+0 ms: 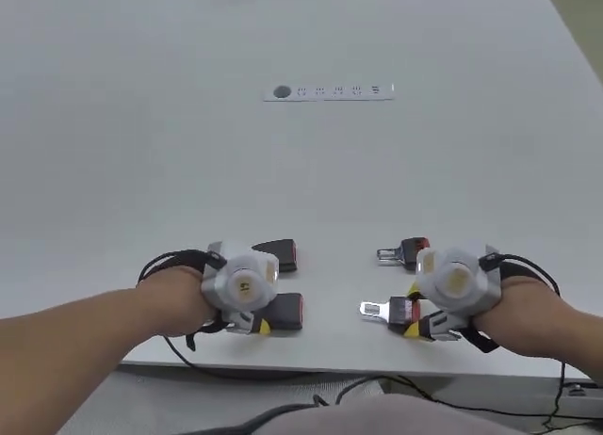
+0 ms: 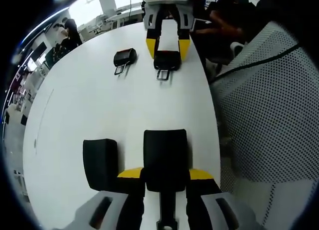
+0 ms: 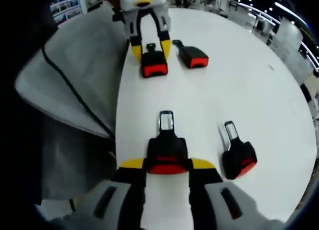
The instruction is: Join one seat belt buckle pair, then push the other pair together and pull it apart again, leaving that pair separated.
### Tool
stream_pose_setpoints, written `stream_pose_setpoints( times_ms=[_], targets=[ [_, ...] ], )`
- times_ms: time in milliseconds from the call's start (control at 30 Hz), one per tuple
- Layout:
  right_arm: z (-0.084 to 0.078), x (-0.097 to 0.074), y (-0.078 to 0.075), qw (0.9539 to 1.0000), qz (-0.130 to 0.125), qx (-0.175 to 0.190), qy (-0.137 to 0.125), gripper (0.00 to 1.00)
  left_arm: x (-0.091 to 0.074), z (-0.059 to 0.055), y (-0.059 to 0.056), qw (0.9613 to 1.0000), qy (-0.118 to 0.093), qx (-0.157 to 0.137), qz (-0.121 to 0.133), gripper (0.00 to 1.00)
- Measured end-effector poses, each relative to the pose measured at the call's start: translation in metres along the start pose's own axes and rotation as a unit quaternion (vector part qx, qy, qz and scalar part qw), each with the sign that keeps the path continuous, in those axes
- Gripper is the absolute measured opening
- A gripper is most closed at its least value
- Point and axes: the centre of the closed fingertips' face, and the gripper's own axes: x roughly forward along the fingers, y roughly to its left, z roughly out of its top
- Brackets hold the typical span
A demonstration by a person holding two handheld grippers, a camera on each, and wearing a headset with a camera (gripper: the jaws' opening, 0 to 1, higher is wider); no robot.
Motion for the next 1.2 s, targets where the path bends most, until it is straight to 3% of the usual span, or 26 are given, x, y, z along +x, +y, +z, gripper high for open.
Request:
stream_pose_setpoints(
  times_ms=[667,1200],
  targets=[
    [0.048,0.024,0.008,0.9995,0.009,-0.03,-0.001,0.32,0.001,0.0,0.0,0.9999,0.002,-0.009,0.01,0.32],
    [0.075,0.037,0.008,0.9989,0.015,-0.044,-0.003,0.32,-0.001,0.002,0.0,0.9998,0.005,-0.015,0.012,0.32]
  ],
)
